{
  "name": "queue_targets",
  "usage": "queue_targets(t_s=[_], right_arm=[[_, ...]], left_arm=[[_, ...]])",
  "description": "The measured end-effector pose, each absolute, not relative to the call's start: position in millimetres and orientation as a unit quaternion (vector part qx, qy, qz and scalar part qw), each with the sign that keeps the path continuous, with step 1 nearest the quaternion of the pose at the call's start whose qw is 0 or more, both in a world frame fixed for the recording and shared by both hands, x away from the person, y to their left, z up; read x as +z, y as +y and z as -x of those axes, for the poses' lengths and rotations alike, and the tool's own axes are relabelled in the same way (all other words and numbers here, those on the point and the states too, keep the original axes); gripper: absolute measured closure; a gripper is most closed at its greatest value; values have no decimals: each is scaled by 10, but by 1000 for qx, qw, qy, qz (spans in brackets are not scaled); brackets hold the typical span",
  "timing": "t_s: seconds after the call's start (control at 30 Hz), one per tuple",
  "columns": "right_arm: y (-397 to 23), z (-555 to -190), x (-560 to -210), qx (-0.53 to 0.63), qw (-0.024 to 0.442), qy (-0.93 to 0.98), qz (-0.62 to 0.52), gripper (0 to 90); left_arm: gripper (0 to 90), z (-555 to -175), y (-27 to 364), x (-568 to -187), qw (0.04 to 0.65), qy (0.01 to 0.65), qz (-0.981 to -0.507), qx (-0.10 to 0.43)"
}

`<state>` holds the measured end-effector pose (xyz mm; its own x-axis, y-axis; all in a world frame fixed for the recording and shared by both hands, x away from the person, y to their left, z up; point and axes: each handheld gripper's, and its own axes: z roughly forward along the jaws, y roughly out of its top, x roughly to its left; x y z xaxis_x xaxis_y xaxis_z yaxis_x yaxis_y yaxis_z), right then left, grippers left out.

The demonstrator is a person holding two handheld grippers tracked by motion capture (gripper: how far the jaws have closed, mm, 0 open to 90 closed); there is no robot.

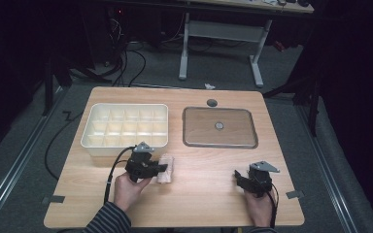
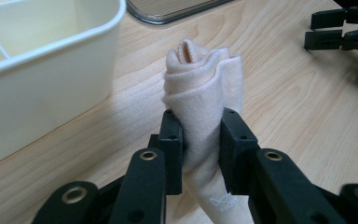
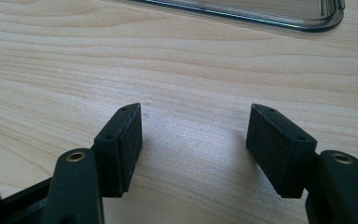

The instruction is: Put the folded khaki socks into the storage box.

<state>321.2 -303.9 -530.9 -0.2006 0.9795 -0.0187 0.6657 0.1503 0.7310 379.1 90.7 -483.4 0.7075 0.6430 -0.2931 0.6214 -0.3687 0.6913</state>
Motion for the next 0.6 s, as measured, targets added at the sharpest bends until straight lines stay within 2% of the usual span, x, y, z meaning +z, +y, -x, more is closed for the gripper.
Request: queue_targets(t_s=[0.6], right_arm=[[-3034,-3214,-5310,304,258,714,-576,356]], left_arm=[[727,-3749,1135,-4765,413,390,-823,-3]])
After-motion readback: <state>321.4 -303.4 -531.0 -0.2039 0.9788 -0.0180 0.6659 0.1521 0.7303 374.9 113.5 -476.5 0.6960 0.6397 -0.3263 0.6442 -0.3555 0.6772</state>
